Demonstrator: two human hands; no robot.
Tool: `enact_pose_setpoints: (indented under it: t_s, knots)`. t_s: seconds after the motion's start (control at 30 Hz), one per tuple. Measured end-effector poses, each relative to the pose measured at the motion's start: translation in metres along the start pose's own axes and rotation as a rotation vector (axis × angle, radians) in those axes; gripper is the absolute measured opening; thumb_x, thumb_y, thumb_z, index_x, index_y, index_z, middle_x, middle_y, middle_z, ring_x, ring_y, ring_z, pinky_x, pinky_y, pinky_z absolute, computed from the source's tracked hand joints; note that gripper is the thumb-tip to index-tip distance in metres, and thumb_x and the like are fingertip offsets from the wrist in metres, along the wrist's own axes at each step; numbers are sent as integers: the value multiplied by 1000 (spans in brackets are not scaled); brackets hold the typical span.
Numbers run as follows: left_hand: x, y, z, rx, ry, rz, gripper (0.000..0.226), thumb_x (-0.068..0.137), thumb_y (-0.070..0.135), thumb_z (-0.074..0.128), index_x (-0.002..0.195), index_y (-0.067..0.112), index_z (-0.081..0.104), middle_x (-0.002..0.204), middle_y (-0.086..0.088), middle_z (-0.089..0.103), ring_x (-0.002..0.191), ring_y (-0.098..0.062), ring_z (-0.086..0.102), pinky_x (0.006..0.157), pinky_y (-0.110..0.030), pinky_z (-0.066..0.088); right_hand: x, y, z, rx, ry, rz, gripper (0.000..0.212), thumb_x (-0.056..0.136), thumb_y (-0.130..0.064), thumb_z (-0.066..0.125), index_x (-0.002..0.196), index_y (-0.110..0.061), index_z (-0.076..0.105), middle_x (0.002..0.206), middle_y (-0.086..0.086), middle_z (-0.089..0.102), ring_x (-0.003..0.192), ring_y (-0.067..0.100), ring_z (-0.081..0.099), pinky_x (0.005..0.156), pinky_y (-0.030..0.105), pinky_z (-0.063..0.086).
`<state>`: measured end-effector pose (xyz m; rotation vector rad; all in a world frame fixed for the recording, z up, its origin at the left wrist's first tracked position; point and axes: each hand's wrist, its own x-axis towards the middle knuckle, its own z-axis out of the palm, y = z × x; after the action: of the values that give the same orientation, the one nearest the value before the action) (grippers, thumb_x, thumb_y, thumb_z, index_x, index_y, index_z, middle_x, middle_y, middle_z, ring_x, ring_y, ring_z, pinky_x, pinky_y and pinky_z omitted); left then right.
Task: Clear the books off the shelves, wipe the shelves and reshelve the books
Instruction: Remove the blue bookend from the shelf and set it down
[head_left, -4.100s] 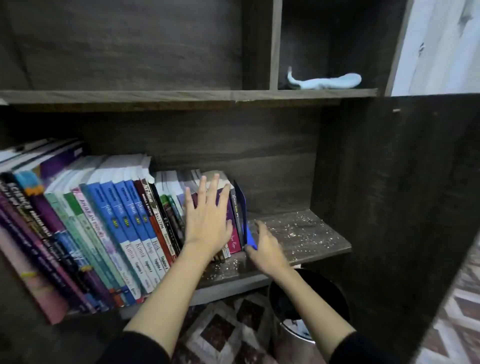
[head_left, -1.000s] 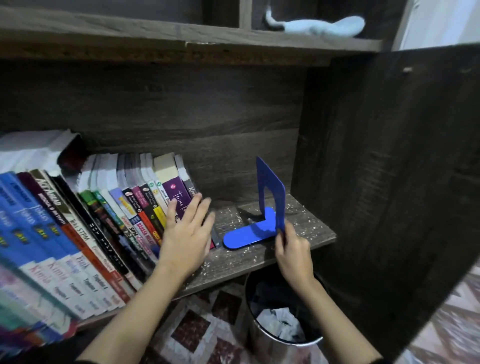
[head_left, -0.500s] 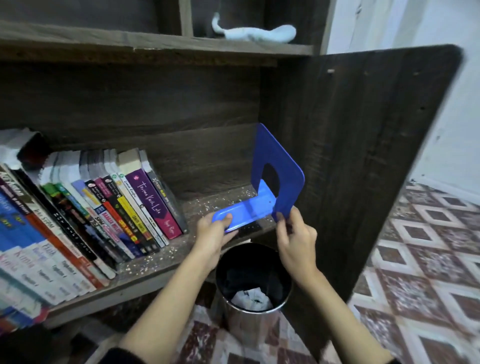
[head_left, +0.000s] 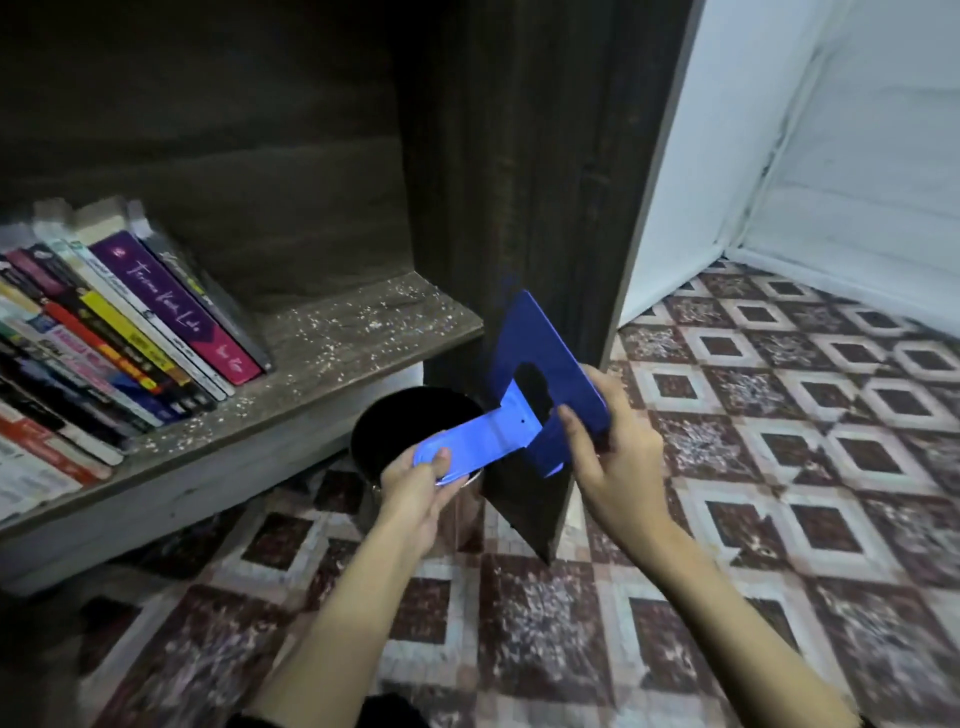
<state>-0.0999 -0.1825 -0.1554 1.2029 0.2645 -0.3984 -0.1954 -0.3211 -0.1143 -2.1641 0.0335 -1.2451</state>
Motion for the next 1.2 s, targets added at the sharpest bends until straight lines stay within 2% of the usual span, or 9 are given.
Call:
enact_pose_setpoints:
  t_s: [0.23, 0.4, 0.53, 0.6, 0.7, 0.8, 0.93, 1.07, 1.2]
  knots:
    - [22, -85, -12, 83, 33, -329, 32, 99, -6, 29, 125, -5, 47, 116, -14, 53, 97, -31, 56, 89, -36, 40, -70, 47, 5, -43, -143, 279, 41, 88, -11, 54, 126, -26, 52, 61, -17, 47, 52, -3, 43, 53, 3, 30]
    - [49, -134, -30, 142, 137, -473, 35, 95, -9, 25, 73, 3, 50, 44, -5, 60, 35, -14, 55, 38, -19, 41, -113, 73, 27, -26, -250, 430, 40, 89, -6, 55, 128, -12, 57, 57, -28, 42, 49, -11, 48, 47, 1, 29]
    - [75, -173, -49, 217, 176, -569, 36, 95, -6, 23, 73, 6, 49, 37, -1, 56, 28, -10, 51, 37, -19, 38, -147, 100, 52, 4, -313, 528, 40, 91, -18, 50, 130, -25, 53, 62, -8, 59, 53, -1, 53, 49, 11, 36]
    - [83, -184, -56, 285, 209, -619, 33, 99, -1, 23, 88, 2, 54, 57, -13, 65, 44, -17, 57, 44, -22, 42, -162, 111, 62, -4, -331, 560, 40, 91, -21, 49, 131, -20, 55, 79, -1, 69, 64, 7, 58, 57, 21, 44]
    - [99, -210, -69, 366, 255, -681, 36, 101, 6, 31, 134, 2, 44, 135, -26, 47, 97, -33, 55, 75, -34, 43, -182, 129, 80, -15, -314, 617, 38, 91, -19, 51, 128, -16, 58, 88, -10, 67, 70, -1, 58, 60, 12, 44]
    - [114, -232, -79, 409, 280, -768, 32, 101, 5, 35, 131, 4, 45, 148, -22, 34, 134, -33, 36, 104, -28, 35, -194, 146, 95, -38, -307, 643, 35, 90, -16, 53, 124, -11, 61, 98, -11, 66, 83, 1, 62, 71, 12, 46]
    - [131, -248, -82, 302, 336, -697, 37, 100, 7, 42, 133, -9, 44, 128, -24, 55, 99, -24, 64, 80, -16, 48, -204, 170, 112, -89, -277, 660, 35, 87, -14, 55, 120, -5, 64, 109, -4, 66, 98, 7, 61, 83, 16, 46]
    - [145, -266, -87, 438, 365, -566, 25, 86, -8, 60, 111, -10, 63, 34, 6, 53, 26, 4, 45, 36, -7, 38, -206, 187, 119, -94, -248, 667, 33, 87, -13, 57, 118, -5, 65, 109, -8, 65, 99, 3, 60, 84, 21, 50]
    - [154, -278, -96, 587, 332, -536, 21, 81, -4, 67, 102, -4, 69, 94, -22, 71, 71, -16, 70, 73, -24, 57, -211, 196, 121, -103, -252, 642, 31, 86, -10, 59, 115, -5, 66, 106, -10, 64, 95, -2, 59, 81, 15, 49]
